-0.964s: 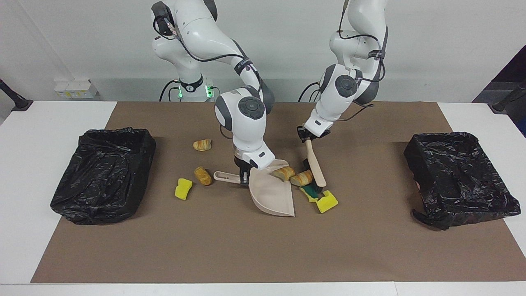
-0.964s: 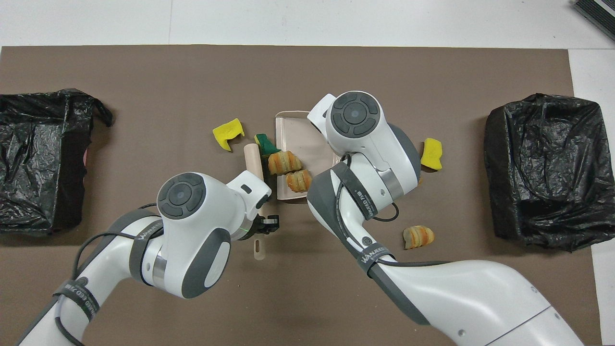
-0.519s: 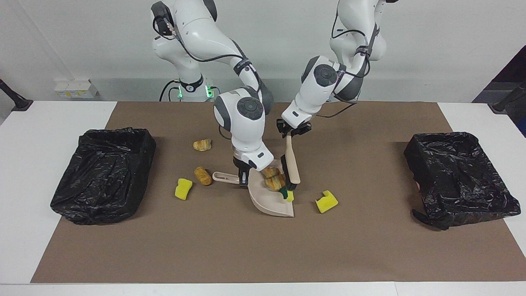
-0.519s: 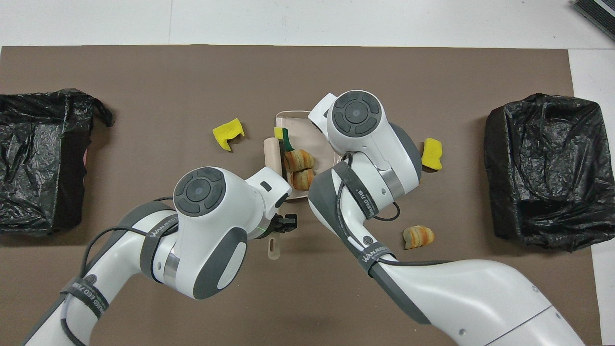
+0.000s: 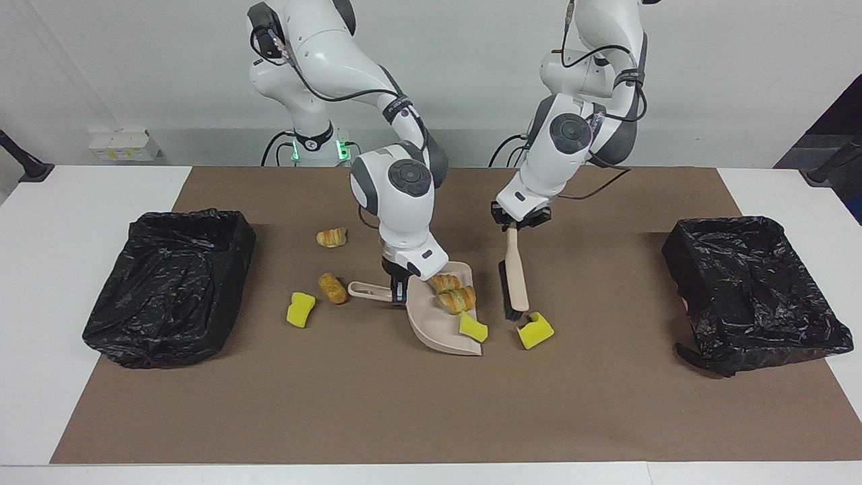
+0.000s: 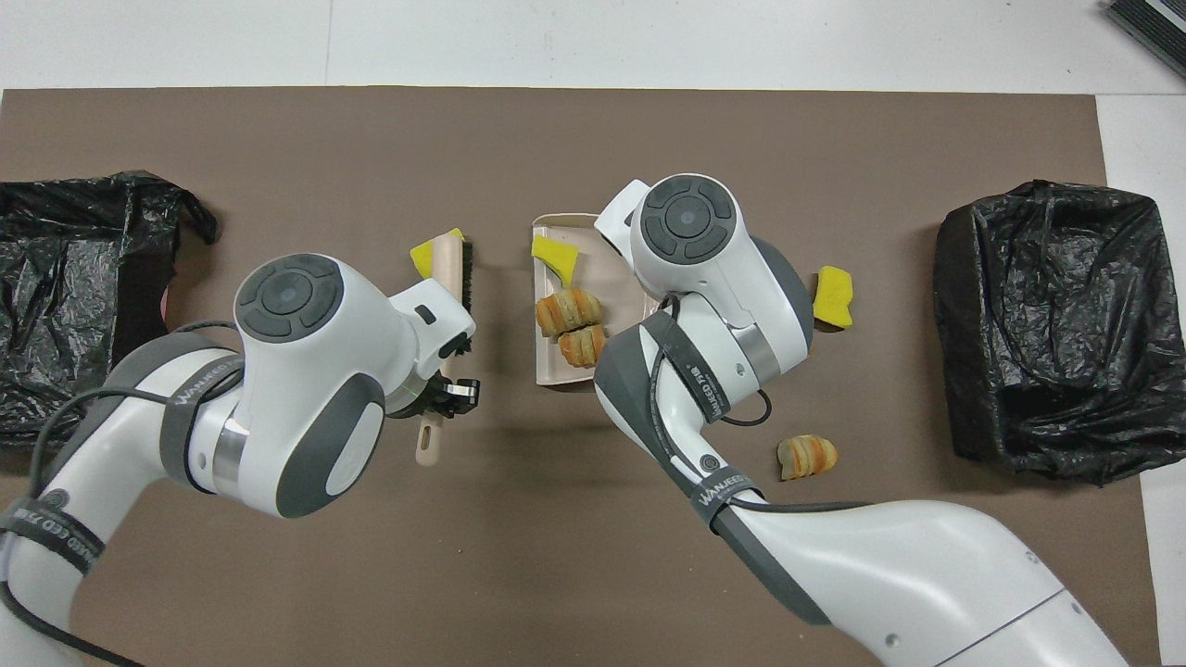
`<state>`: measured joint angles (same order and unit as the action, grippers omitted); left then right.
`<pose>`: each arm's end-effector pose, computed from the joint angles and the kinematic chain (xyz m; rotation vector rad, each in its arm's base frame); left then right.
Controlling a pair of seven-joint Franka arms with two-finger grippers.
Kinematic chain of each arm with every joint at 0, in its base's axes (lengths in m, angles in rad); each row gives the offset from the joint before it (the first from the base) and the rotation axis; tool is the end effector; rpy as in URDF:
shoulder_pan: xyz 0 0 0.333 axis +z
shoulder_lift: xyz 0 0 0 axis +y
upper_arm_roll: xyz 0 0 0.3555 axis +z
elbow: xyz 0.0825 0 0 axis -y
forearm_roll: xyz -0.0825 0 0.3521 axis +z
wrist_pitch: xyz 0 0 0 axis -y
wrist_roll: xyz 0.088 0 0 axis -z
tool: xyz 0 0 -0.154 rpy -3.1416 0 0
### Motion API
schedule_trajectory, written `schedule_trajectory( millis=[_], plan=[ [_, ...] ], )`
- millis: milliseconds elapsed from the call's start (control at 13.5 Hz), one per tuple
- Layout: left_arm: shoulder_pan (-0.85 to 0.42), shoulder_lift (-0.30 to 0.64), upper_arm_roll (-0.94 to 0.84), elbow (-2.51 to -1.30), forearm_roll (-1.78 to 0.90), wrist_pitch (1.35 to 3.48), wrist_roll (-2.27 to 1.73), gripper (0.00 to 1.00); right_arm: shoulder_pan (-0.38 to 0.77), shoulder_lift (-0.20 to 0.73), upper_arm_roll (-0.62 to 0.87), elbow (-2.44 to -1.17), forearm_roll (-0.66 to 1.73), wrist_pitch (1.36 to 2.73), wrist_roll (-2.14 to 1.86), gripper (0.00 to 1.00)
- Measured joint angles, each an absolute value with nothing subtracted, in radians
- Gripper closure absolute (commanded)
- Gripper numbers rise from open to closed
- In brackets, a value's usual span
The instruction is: Sweep and dump trash in bin
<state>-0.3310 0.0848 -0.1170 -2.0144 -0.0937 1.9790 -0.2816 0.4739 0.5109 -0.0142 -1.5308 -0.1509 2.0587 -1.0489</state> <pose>0.4712 -0.2364 0.4113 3.0828 -0.1917 -0.2247 0.6223 0.2939 0.3651 2.1125 2.1325 -0.0371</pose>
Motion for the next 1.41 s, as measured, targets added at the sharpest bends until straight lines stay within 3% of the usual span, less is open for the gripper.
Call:
schedule_trajectory(
  millis=[371,889,1408],
  plan=[
    [-0.203,0.153,-0.114,-1.949,0.035,1.979,-0.122,1.00,0.471,0.511,-0.014,-1.531,-0.151,2.059,-1.049,1.00],
    [-0.210,0.244,-0.141,-1.935,0.049,2.012,-0.114,1.00,0.464,0.511,-0.014,-1.534,-0.151,2.059,-1.049,1.00],
    [-0.405,0.238,-0.151,-1.943,-0.011,2.016,-0.205,1.00,0.464,0.511,-0.014,-1.538,-0.151,2.062,-1.049,1.00]
  ],
)
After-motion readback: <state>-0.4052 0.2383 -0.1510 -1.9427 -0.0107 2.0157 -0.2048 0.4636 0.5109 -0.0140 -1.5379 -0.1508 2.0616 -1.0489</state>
